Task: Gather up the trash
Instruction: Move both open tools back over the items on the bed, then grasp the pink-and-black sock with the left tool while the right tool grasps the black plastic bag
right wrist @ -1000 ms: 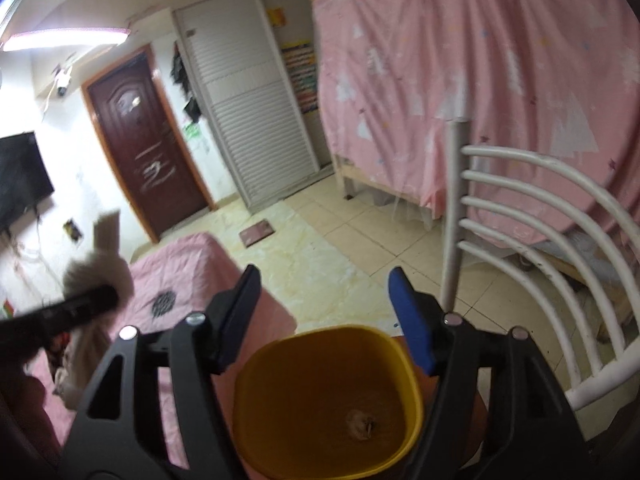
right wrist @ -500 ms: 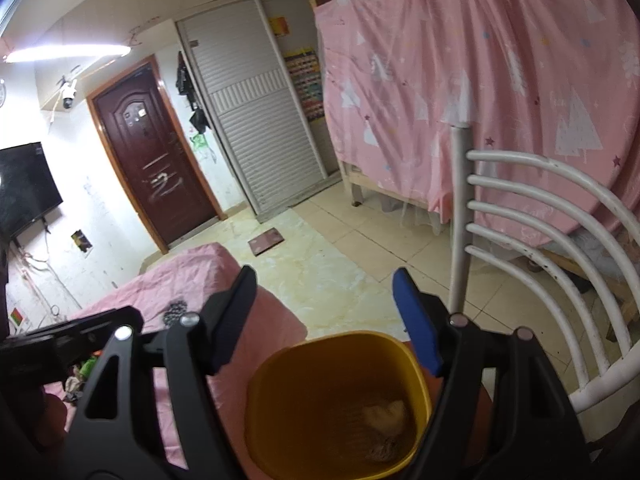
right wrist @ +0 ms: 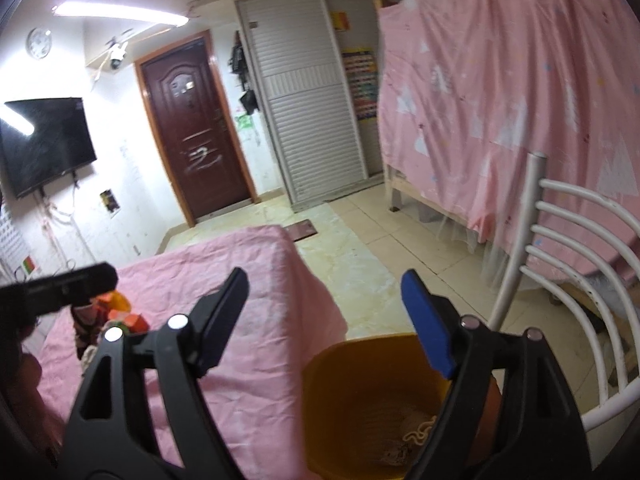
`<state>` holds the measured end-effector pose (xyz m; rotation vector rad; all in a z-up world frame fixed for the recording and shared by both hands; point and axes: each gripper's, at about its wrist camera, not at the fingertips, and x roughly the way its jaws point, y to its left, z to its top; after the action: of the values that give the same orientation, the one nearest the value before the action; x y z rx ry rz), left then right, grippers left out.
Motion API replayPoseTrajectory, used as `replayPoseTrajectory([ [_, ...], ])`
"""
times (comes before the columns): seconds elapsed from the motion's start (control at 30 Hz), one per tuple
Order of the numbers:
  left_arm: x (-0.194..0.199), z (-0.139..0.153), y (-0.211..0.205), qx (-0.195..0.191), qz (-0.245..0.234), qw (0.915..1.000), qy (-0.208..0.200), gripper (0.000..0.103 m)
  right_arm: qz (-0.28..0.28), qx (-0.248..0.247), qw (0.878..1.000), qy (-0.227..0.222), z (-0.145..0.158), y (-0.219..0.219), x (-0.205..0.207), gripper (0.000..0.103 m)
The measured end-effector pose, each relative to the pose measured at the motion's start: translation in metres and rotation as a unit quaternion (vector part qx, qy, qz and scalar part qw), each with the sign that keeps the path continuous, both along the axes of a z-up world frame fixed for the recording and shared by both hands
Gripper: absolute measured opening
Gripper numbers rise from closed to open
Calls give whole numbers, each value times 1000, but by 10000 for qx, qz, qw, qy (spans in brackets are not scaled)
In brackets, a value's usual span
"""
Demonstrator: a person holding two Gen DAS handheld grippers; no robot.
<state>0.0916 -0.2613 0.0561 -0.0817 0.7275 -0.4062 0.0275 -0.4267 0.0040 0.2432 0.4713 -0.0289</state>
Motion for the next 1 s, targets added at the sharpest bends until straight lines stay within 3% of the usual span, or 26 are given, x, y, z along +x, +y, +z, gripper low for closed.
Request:
replayPoseTrajectory([
  [0.2,-3,-1,51,232,499,9985,-70,71,651,-129,9978,-31,2,46,5,82],
  [0.53,7,-11,136,283,1325,9907,111,72,1536,-214,9876,241,-12,107,19,83],
  [0.7,5,-21,162,469,1424,9885,190,72,2050,-187,9779,375,-23,141,20,83],
  [0.87,5,-37,174,910,1332,9868,173,72,2471,-270,9668,598,-39,175,22,83],
  [1.0,7,-48,179,879,1111,9897,220,72,2674,-328,9598,785,-52,197,25,83],
])
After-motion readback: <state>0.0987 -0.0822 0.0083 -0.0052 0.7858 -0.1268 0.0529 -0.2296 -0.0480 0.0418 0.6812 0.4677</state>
